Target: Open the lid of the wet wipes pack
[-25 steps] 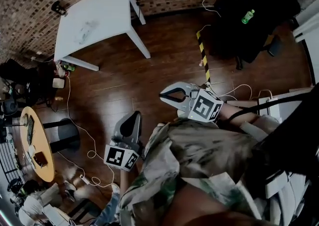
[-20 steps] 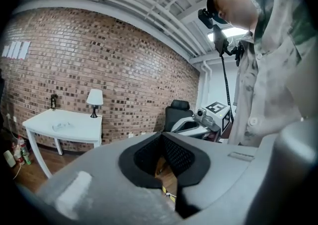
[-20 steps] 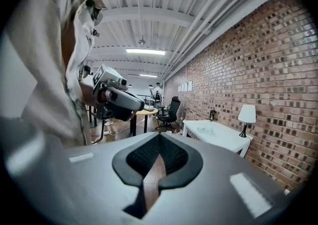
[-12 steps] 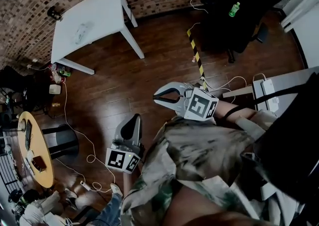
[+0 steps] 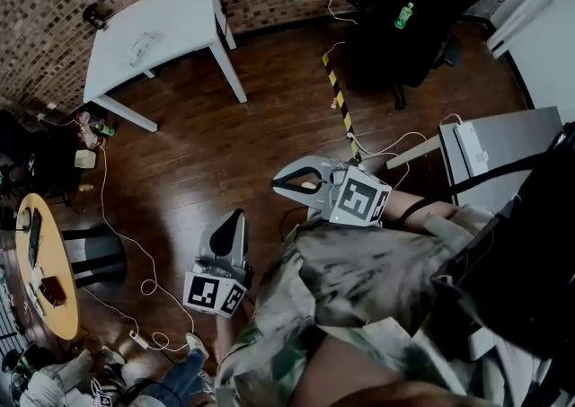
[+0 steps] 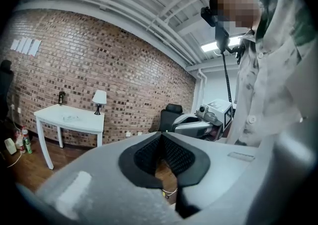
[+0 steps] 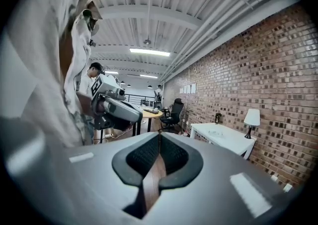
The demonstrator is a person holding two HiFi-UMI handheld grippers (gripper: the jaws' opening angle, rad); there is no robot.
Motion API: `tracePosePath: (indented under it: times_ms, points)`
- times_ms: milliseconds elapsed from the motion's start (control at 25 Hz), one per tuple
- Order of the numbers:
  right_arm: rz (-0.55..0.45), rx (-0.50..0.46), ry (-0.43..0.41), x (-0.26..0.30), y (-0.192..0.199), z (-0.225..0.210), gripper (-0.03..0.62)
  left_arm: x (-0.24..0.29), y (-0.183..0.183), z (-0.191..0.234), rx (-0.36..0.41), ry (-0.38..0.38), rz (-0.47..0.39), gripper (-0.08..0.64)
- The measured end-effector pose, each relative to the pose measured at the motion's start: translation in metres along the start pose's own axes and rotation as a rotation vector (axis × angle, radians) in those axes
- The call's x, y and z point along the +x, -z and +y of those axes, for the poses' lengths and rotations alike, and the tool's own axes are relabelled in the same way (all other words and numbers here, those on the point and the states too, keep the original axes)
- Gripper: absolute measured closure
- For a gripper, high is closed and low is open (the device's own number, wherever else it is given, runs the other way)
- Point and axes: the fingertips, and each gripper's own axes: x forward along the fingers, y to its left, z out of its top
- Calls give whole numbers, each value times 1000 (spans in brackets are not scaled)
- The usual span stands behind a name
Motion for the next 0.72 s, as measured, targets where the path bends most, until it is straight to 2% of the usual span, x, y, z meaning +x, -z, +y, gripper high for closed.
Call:
tracePosePath:
  times_ms: [400, 720]
  points:
    - [-15, -25, 13, -12, -17, 43, 583, -23, 0, -34, 57, 60, 16, 557]
    - [-20, -25, 17, -11, -25, 57, 584, -43, 2, -32, 74, 33, 14, 558]
